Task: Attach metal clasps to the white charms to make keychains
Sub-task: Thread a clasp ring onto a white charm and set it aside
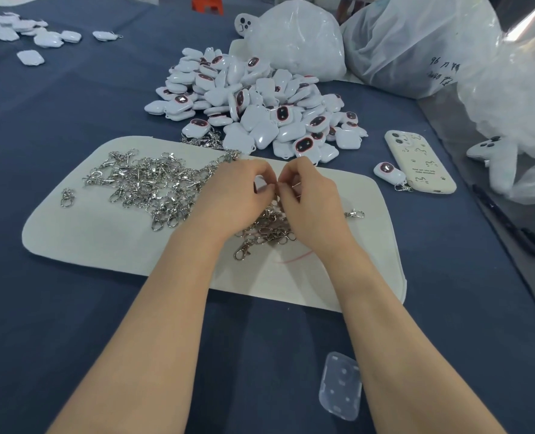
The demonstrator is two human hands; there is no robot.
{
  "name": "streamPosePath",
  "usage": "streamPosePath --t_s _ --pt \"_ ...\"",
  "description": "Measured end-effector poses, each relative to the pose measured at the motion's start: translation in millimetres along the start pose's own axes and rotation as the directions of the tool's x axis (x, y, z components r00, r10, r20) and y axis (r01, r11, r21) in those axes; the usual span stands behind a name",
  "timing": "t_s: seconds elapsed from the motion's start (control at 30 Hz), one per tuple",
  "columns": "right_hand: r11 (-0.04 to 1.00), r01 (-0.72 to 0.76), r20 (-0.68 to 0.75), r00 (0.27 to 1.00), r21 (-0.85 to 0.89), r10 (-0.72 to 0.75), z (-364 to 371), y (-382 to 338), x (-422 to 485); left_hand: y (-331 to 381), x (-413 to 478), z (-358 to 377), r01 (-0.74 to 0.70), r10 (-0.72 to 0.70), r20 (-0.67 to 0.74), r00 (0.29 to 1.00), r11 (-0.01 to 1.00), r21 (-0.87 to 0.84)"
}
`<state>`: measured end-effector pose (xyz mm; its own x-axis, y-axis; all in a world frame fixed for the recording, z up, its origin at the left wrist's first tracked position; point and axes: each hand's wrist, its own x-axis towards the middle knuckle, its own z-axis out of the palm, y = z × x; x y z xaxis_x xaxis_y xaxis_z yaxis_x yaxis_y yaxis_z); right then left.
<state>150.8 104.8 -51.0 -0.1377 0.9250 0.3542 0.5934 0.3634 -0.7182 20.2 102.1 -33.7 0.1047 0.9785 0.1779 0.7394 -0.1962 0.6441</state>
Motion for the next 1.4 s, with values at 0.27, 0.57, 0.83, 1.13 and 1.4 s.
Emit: streamPosePath --t_s 0.27,0.57,0.83,1.13,1.4 --pt "0.986 -0.141 -0.008 0.99 0.089 0.143 0 2 3 1 1 7 -0.049 0.056 -0.116 0.992 0.997 0.064" --pt "0.985 -0.126 -0.044 0.99 0.119 0.132 1 0 2 -1 1 10 -0.028 0.008 -0.175 0.985 0.993 -0.112" --pt "0.929 -0.197 -0.043 0.974 0.312 0.221 1 -4 3 1 2 10 0.012 -0.063 -0.182 0.981 0.963 -0.269" --pt "0.954 -0.122 -0.163 0.972 0.275 0.172 3 -8 1 4 3 11 0.019 -0.065 -0.204 0.977 0.976 -0.219" --pt "0.977 -0.127 -0.163 0.974 0.17 0.155 2 -6 3 4 2 13 0.012 -0.037 -0.22 0.975 0.993 -0.116"
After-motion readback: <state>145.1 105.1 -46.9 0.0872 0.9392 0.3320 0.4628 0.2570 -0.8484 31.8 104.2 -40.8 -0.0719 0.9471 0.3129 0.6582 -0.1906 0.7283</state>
